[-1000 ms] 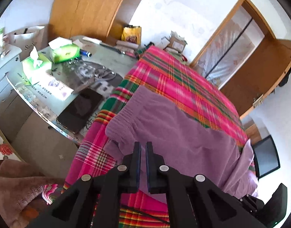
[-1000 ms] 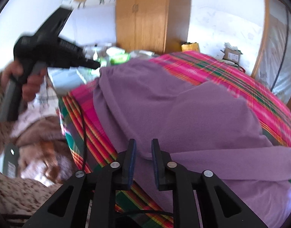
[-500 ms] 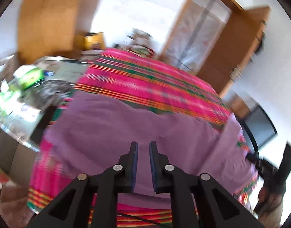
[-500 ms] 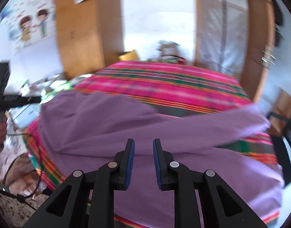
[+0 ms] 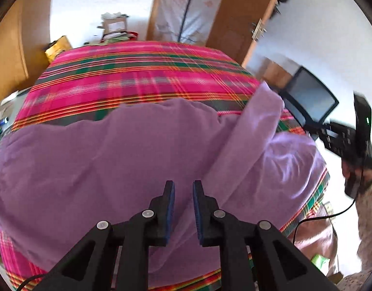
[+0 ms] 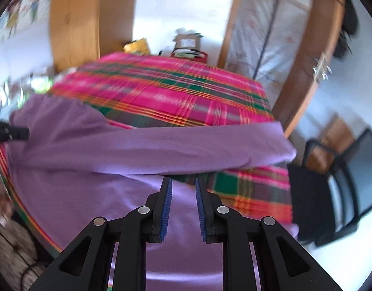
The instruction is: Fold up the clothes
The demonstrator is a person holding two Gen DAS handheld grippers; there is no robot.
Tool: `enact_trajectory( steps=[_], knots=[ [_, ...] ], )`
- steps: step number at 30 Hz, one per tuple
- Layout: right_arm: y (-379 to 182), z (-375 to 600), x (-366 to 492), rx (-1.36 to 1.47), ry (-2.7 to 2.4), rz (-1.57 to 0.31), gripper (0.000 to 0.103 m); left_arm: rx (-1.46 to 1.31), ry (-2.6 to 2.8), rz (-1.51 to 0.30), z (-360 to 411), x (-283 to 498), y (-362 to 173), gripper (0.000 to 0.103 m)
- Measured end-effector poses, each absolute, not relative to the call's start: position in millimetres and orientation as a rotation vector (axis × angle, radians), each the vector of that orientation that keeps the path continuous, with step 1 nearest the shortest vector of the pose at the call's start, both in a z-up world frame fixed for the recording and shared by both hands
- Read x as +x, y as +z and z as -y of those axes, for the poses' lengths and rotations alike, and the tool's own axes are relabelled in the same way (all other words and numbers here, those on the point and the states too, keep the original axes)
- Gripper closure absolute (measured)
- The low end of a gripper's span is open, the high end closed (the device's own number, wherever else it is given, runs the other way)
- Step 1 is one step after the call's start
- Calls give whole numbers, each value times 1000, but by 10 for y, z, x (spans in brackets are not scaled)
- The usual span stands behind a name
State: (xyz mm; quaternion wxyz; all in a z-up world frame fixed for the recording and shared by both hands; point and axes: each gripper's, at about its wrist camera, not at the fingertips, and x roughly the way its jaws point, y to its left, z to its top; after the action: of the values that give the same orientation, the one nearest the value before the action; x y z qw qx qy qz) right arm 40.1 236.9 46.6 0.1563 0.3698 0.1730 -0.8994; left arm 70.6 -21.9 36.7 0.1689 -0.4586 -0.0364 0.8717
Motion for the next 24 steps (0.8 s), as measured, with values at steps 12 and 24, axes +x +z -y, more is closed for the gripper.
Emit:
enact_trajectory(
  steps=[12, 24],
  knots=[
    [295, -2155, -357, 1081, -2263, -580, 75, -1412, 2468, -37, -50, 565, 326, 85],
    [159, -1810, -792, 1078, -2036, -721, 74, -1463, 2430, -85, -215, 478, 255, 82]
  ],
)
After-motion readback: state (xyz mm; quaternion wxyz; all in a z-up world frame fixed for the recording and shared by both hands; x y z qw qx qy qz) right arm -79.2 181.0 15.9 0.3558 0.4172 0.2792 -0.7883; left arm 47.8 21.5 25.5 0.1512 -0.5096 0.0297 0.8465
